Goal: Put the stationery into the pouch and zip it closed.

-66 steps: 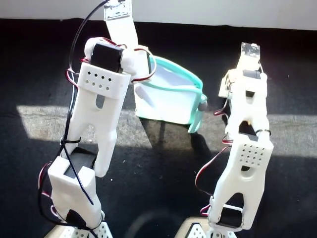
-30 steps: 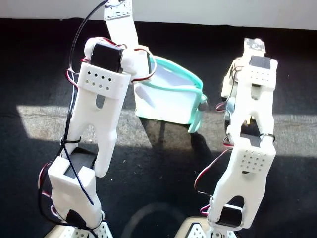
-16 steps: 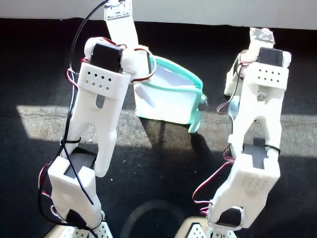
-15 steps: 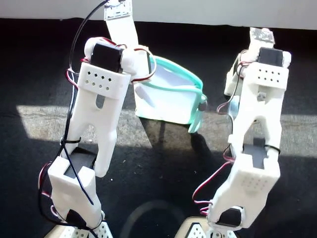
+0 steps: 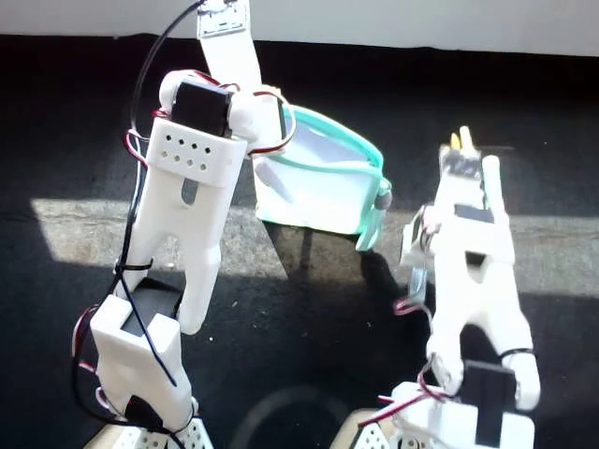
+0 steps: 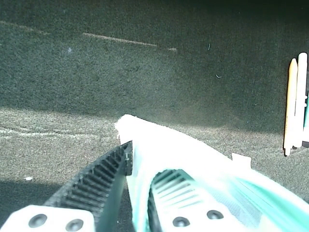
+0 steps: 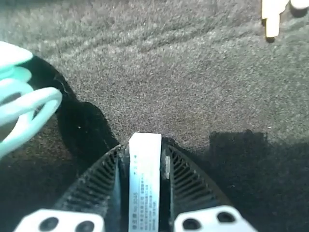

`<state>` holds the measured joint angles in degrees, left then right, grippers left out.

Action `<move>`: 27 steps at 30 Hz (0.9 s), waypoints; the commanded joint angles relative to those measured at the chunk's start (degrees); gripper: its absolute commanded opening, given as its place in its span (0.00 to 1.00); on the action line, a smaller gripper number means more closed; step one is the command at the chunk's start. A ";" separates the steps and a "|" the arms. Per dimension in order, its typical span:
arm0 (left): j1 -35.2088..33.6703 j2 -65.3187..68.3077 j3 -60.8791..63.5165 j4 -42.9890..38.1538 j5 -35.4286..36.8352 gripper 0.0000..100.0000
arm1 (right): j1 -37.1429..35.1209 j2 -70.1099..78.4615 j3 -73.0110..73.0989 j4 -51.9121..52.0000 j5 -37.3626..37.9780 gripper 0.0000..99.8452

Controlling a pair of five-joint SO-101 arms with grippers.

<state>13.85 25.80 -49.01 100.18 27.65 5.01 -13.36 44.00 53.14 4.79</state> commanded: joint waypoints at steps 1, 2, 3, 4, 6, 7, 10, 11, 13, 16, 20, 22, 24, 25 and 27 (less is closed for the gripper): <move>-0.75 1.80 0.31 0.26 -0.35 0.01 | 0.48 -3.82 7.08 -6.90 4.13 0.01; -0.66 1.80 0.31 0.26 -0.35 0.01 | 0.48 -3.47 7.43 -6.73 5.10 0.01; -0.57 1.80 0.31 0.26 -0.35 0.01 | 0.48 -3.12 7.60 -6.55 5.80 0.02; -0.40 1.80 0.31 0.26 -0.35 0.01 | 0.48 -2.77 7.69 -5.76 5.98 0.03; -0.40 1.80 0.40 0.35 -0.35 0.01 | 0.57 -2.59 7.78 -4.09 5.71 0.10; -0.40 1.80 0.40 0.35 -0.35 0.01 | 0.66 -2.86 7.78 -3.47 5.71 0.14; -0.75 1.80 0.40 0.35 -0.35 0.01 | 0.40 -4.26 7.52 -3.47 5.71 0.19; -0.75 1.80 0.40 0.35 -0.44 0.01 | 0.40 -4.88 7.43 -3.38 5.71 0.18; -0.66 1.80 0.40 0.35 -0.44 0.01 | 0.40 -6.11 7.25 -2.51 5.71 0.18; -0.48 1.80 0.31 0.35 -0.35 0.01 | -0.04 -6.64 5.85 -2.42 5.89 0.18; -0.66 1.80 0.31 0.35 -0.35 0.01 | -2.86 -3.12 2.42 -2.07 5.80 0.18; -0.66 1.80 0.31 0.35 -0.35 0.01 | -4.62 0.48 0.04 -0.22 5.80 0.18; -0.66 1.80 0.31 0.35 -0.35 0.01 | -5.49 4.35 -3.03 1.80 5.71 0.18; -0.75 1.80 0.31 0.35 -0.35 0.01 | -5.49 6.11 -4.62 2.68 5.71 0.18; -0.75 1.80 0.22 0.35 -0.35 0.01 | -5.32 9.01 -7.52 4.35 5.71 0.18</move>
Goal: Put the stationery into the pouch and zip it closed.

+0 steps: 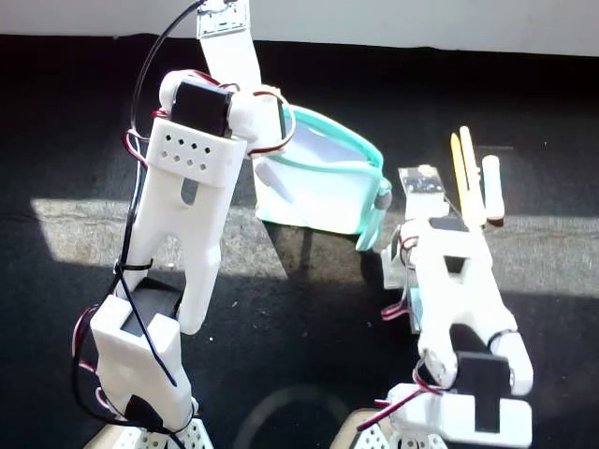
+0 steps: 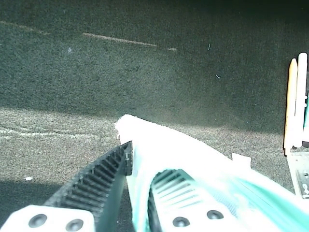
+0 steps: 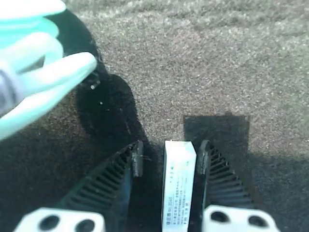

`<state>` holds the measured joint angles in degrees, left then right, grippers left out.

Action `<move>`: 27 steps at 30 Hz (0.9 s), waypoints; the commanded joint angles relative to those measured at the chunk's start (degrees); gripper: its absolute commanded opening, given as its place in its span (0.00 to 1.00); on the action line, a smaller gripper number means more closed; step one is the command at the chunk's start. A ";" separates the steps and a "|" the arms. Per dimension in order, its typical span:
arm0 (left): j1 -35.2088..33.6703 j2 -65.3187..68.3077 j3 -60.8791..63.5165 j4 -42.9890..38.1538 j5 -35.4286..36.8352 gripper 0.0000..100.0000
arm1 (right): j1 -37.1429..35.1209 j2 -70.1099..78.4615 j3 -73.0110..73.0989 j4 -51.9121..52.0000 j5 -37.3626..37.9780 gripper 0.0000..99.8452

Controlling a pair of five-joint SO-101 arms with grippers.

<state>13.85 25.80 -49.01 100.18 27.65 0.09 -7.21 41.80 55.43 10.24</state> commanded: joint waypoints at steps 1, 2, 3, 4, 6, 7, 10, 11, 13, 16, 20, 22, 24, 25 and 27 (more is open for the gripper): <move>-0.75 1.80 0.13 0.35 -0.35 0.01 | 0.13 4.00 -6.55 2.86 0.26 0.18; -0.75 1.80 0.13 0.35 -0.35 0.01 | 0.57 5.23 -7.69 3.38 0.26 0.18; -0.75 1.80 0.13 0.35 -0.35 0.01 | 0.84 6.20 -8.75 3.65 0.26 0.18; -0.75 1.80 0.13 0.35 -0.35 0.01 | 1.36 7.08 -9.27 3.65 0.44 0.18; -0.75 1.80 0.13 0.35 -0.35 0.01 | 2.33 8.40 -10.42 3.65 0.53 0.18; -0.75 1.80 0.13 0.35 -0.35 0.01 | 2.68 8.84 -10.51 3.65 0.62 0.18; -0.84 1.80 0.13 0.35 -0.35 0.01 | 2.68 9.36 -9.98 3.65 0.62 0.17; -0.84 1.80 0.13 0.35 -0.35 0.01 | 2.59 9.19 -9.98 3.74 0.62 0.15; -0.84 1.80 0.13 0.26 -0.44 0.01 | 2.59 8.75 -9.98 5.67 0.70 0.10; -0.84 1.89 0.13 0.26 -0.44 0.01 | 2.51 7.34 -10.33 8.84 0.70 0.09; -0.84 2.15 0.22 0.26 -0.44 0.01 | 2.24 5.14 -10.33 10.59 2.29 0.14; -0.84 2.15 0.31 0.18 -0.44 0.01 | 2.24 4.79 -10.33 10.95 4.66 0.17; -0.84 2.15 0.31 0.18 -0.44 0.01 | 2.42 4.62 -9.98 11.03 5.89 0.19; -0.84 2.15 0.31 0.18 -0.44 0.01 | 2.42 4.62 -9.98 11.03 6.42 0.19; -0.84 2.15 0.31 0.18 -0.44 0.01 | 2.33 4.88 -9.80 11.74 7.12 0.19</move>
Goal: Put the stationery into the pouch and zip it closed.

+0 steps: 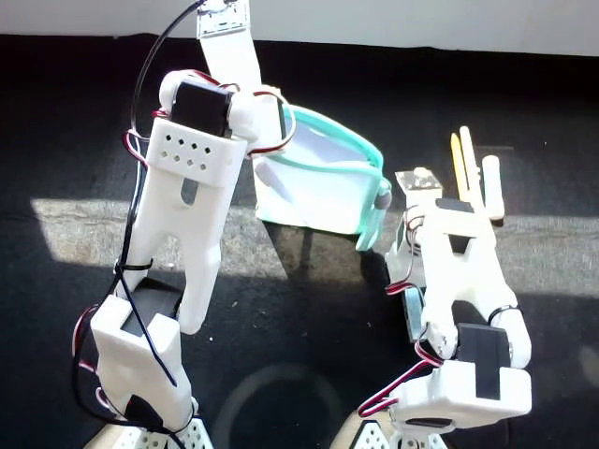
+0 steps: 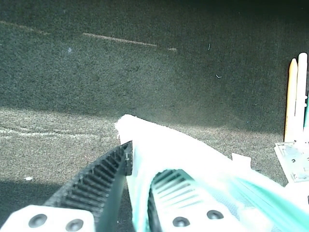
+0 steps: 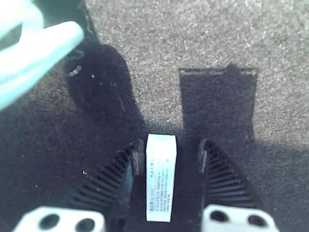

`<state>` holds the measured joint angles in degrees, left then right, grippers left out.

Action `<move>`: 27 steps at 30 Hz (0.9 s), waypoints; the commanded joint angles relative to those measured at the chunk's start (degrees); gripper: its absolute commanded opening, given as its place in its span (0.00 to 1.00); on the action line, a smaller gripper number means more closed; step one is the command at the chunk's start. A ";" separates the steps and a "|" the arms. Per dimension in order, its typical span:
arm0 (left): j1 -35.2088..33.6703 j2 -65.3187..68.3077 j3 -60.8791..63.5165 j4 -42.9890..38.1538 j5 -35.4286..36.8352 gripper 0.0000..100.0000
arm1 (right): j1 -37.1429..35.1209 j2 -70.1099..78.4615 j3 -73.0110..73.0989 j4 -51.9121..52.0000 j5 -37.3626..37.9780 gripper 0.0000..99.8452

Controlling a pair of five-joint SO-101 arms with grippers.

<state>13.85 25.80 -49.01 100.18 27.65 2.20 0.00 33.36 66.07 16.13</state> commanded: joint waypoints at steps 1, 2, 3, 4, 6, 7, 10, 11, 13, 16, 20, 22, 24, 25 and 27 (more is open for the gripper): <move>-0.84 2.24 0.31 0.18 -0.44 0.01 | 0.13 -2.15 -1.36 1.54 1.23 0.19; -0.84 2.24 0.31 0.18 -0.44 0.01 | 0.13 -2.07 -1.36 1.80 1.23 0.19; -0.84 2.24 0.31 0.18 -0.44 0.01 | 0.13 -2.07 -1.36 1.89 1.23 0.19; -0.84 2.24 0.31 0.09 -0.44 0.01 | 0.04 -1.98 -1.36 1.89 1.23 0.19; -0.84 2.24 0.40 0.09 -0.44 0.01 | 0.04 -1.89 -1.36 1.89 1.32 0.19; -0.84 2.24 0.40 0.09 -0.44 0.01 | 0.04 -1.89 -1.36 1.89 1.32 0.19; -0.84 2.24 0.40 0.00 -0.44 0.01 | 0.04 -1.80 -1.36 1.45 1.49 0.19; -0.84 2.24 0.40 0.00 -0.44 0.01 | 0.04 -1.71 -1.27 1.10 2.37 0.19; -0.84 2.24 0.40 0.00 -0.44 0.01 | 0.04 -1.71 0.31 -0.31 4.04 0.19; -0.84 2.24 0.40 0.09 -0.44 0.01 | 0.31 -1.80 3.56 -3.56 4.92 0.19; -0.84 2.24 0.40 0.18 -0.44 0.01 | 0.57 -1.89 6.20 -7.96 4.75 0.05; -0.84 2.24 0.40 0.18 -0.44 0.01 | 0.57 -1.98 6.73 -9.36 4.48 0.01; -0.84 2.24 0.40 0.18 -0.44 0.01 | 0.92 -2.33 6.55 -9.45 4.48 0.00; -0.84 2.24 0.40 0.18 -0.44 0.01 | 1.45 -2.42 6.20 -9.01 4.66 0.00; -0.84 2.24 0.40 0.18 -0.44 0.01 | 2.68 -3.91 5.67 -7.34 4.84 0.01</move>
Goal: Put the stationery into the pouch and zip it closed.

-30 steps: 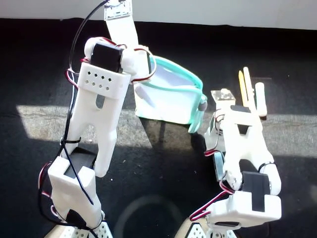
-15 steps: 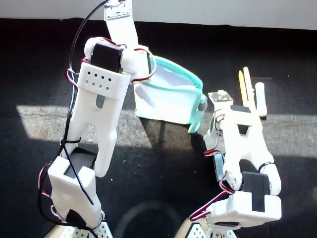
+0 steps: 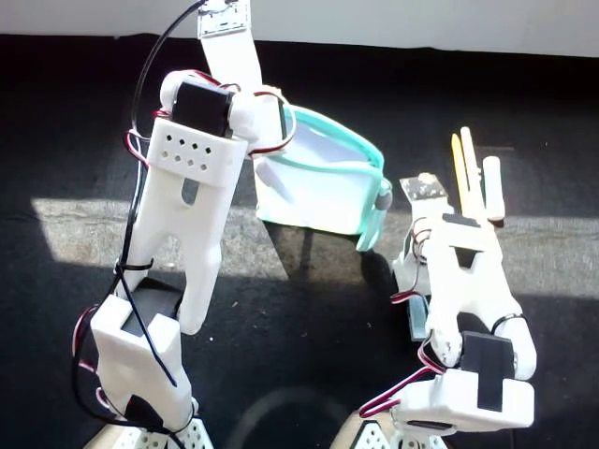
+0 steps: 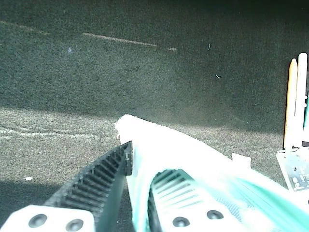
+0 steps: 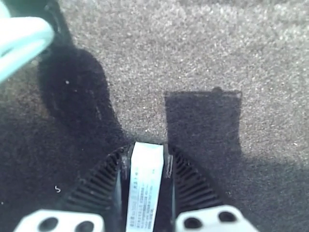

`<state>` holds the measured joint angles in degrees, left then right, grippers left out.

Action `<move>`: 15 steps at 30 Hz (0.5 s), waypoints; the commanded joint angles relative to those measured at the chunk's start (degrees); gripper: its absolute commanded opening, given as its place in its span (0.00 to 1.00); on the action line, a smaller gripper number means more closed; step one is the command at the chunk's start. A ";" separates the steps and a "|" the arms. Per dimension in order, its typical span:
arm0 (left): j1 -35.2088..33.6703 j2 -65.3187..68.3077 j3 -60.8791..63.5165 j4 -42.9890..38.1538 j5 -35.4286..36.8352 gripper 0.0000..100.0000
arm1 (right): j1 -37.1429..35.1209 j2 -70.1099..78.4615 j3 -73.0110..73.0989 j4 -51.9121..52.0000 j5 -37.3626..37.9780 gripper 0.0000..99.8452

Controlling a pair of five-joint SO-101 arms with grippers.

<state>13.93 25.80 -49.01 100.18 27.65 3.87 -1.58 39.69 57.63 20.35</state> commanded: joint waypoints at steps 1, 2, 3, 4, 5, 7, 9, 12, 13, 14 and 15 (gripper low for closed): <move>-0.92 2.24 0.40 0.18 -0.44 0.01 | 1.71 -4.09 -1.27 2.15 0.53 0.01; -0.92 2.24 0.40 0.18 -0.44 0.01 | 2.51 -6.73 -1.80 3.91 0.44 0.01; -0.92 2.24 0.40 0.18 -0.44 0.01 | 3.30 -9.71 -2.51 5.85 0.35 0.01; -0.92 2.24 0.40 0.18 -0.44 0.01 | 3.82 -13.41 -3.03 7.69 0.35 0.01; -0.92 2.24 0.40 0.26 -0.44 0.01 | 4.18 -17.27 -3.65 9.19 0.35 0.01; -0.92 2.24 0.40 0.26 -0.44 0.01 | 4.00 -26.68 -4.88 11.38 0.26 0.01; -0.92 2.24 0.40 0.26 -0.44 0.01 | 2.51 -36.62 -6.46 11.56 0.18 0.01; -0.84 2.24 0.40 0.26 -0.44 0.01 | -0.84 -49.45 -11.91 10.77 -4.48 0.01; -0.84 2.24 0.40 0.26 -0.53 0.01 | -2.51 -52.44 -13.85 9.10 -6.68 0.01; -0.75 2.24 0.40 0.18 -0.53 0.01 | -4.44 -54.55 -15.52 6.90 -8.88 0.01; -0.66 2.24 0.40 0.18 -0.53 0.01 | -6.46 -55.69 -17.01 4.35 -10.90 0.01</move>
<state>13.93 25.80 -49.01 100.18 27.65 1.93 -49.49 29.05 66.86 14.73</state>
